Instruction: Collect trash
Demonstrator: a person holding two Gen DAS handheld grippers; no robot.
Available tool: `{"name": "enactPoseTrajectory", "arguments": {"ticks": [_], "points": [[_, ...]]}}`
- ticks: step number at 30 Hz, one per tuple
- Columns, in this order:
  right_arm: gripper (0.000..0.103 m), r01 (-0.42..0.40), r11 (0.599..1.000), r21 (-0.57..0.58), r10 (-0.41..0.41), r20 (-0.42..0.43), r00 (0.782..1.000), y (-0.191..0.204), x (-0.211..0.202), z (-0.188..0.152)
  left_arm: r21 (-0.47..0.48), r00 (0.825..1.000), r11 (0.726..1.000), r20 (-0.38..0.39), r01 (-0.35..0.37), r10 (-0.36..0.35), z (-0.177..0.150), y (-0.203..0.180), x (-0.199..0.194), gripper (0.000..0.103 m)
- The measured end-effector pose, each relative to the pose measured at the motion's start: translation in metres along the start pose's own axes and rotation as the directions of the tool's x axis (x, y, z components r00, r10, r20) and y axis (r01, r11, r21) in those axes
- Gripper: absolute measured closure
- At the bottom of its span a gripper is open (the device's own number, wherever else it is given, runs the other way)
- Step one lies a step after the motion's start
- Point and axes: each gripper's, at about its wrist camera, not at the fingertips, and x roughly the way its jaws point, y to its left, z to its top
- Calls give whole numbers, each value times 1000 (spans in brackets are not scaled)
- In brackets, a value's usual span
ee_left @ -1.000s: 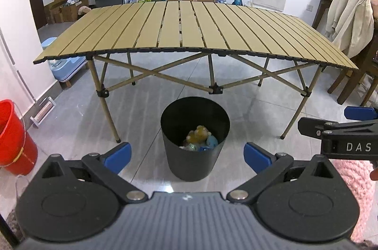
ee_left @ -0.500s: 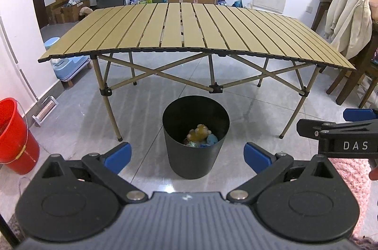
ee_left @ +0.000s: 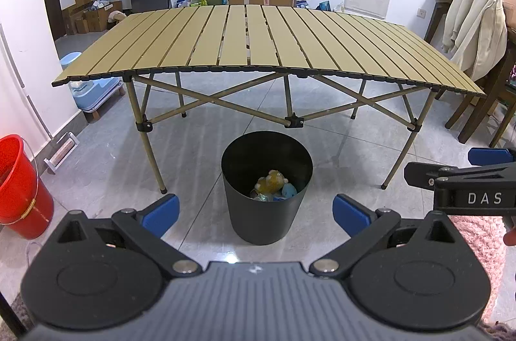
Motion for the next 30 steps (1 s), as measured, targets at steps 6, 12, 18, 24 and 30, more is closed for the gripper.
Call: {"name": "enactPoseTrajectory", "arguments": {"ticks": [6,12,18,24,30], "points": [[0,0,1000,0,0,0,1000,0,0,0,1,1000,1000,2,0,0,0,-1,-1,0],[0,1,1000,-1,-1,2,1000,1,-1,0,9,1000,1000,0,-8,8,0,-2,-1,0],[0,0,1000,-2,0,5,1000,1,-1,0,10,1000,1000,1,-2,2,-1,-1,-2,0],[0,0,1000,-2,0,5,1000,1,-1,0,7,1000,1000,3,5,-5,-1,0,-3,0],[0,0,1000,-2,0,6,1000,1,-1,0,9,1000,1000,7,3,-4,-2,0,-2,0]]}}
